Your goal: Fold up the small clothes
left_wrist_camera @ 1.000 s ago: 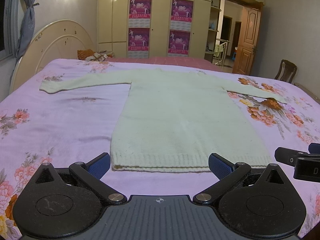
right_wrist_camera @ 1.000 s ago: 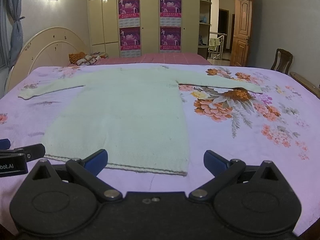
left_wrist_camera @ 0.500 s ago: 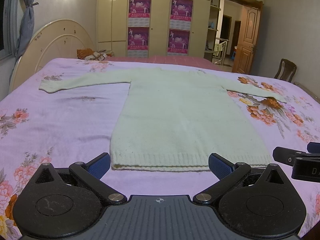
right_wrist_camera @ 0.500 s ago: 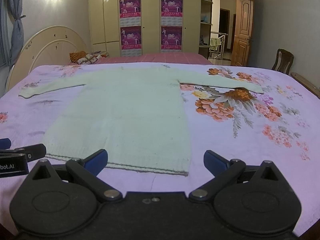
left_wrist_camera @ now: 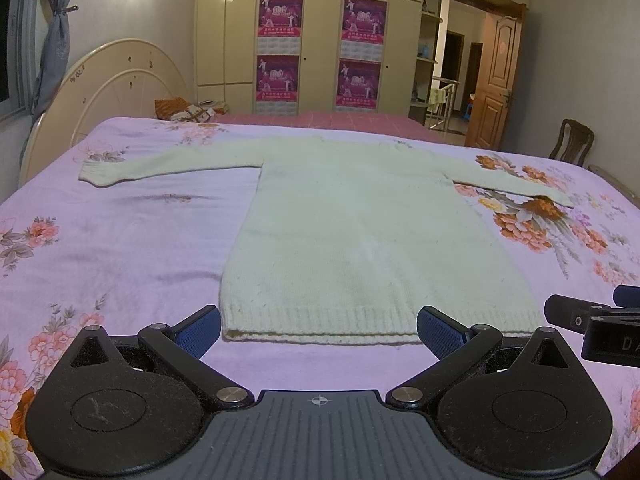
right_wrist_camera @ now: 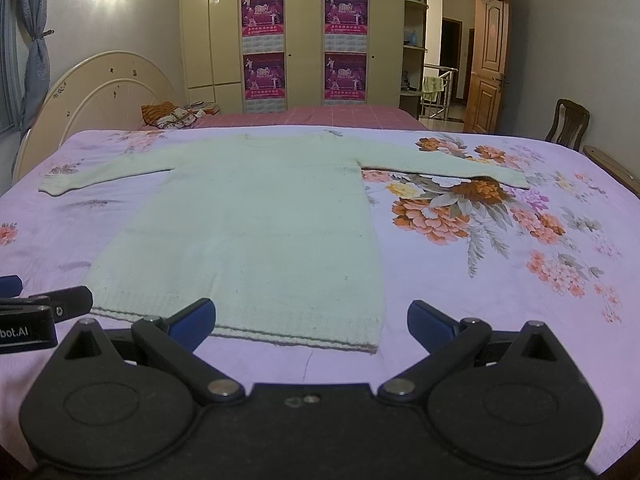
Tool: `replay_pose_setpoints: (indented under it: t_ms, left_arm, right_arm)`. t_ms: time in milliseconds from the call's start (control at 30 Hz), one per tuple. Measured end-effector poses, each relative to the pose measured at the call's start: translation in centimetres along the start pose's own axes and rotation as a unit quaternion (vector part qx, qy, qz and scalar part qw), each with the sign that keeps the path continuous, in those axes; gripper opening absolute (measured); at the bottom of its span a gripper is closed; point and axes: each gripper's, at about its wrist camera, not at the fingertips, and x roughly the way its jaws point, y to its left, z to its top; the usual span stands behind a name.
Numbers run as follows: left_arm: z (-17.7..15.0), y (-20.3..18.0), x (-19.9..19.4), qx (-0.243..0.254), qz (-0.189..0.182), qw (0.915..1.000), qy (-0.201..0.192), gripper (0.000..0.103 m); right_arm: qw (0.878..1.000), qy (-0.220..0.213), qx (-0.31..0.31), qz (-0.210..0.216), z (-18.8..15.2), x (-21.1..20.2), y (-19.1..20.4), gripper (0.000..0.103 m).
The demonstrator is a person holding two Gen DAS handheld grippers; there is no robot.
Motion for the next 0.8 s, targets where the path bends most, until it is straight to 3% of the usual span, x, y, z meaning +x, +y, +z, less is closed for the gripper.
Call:
replay_pose_setpoints:
  t_ms: [533, 633, 800]
  left_arm:
    - [0.6, -0.2, 0.3, -0.003, -0.003, 1.0000, 0.003, 0.103]
    - [1.2, 0.1, 1.3, -0.023, -0.011, 0.9996, 0.010, 0.103]
    - [2.6, -0.9, 4.3, 0.003, -0.019, 0.9995, 0.024, 0.103]
  right_arm:
    - [1.000, 0.001, 0.003, -0.001, 0.0, 0.1, -0.1, 0.102]
    - [1.000, 0.002, 0.007, -0.004, 0.3, 0.2, -0.6, 0.102]
    - [1.000, 0.000, 0.016, -0.023, 1.2, 1.4, -2.5, 0.102]
